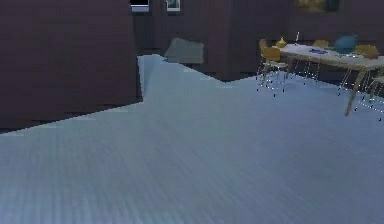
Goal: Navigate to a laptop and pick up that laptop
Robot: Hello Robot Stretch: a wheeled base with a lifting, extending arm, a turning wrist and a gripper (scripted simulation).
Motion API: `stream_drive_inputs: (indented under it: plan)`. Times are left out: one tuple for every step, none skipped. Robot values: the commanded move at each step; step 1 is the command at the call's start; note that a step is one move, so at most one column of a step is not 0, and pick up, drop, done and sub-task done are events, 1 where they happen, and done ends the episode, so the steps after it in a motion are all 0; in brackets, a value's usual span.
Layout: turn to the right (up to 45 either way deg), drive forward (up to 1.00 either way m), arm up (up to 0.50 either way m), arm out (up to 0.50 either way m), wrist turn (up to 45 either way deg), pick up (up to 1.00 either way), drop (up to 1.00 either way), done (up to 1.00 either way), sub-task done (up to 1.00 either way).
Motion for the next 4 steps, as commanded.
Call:
stream_drive_inputs:
  plan:
    - [-3.0, 0.00, 0.00, 0.00, 0.0, 0.00, 0.00, 0.00, 0.00]
    - [0.0, 1.00, 0.00, 0.00, 0.0, 0.00, 0.00, 0.00, 0.00]
    - [0.0, 1.00, 0.00, 0.00, 0.0, 0.00, 0.00, 0.00, 0.00]
    - [0.0, 1.00, 0.00, 0.00, 0.0, 0.00, 0.00, 0.00, 0.00]
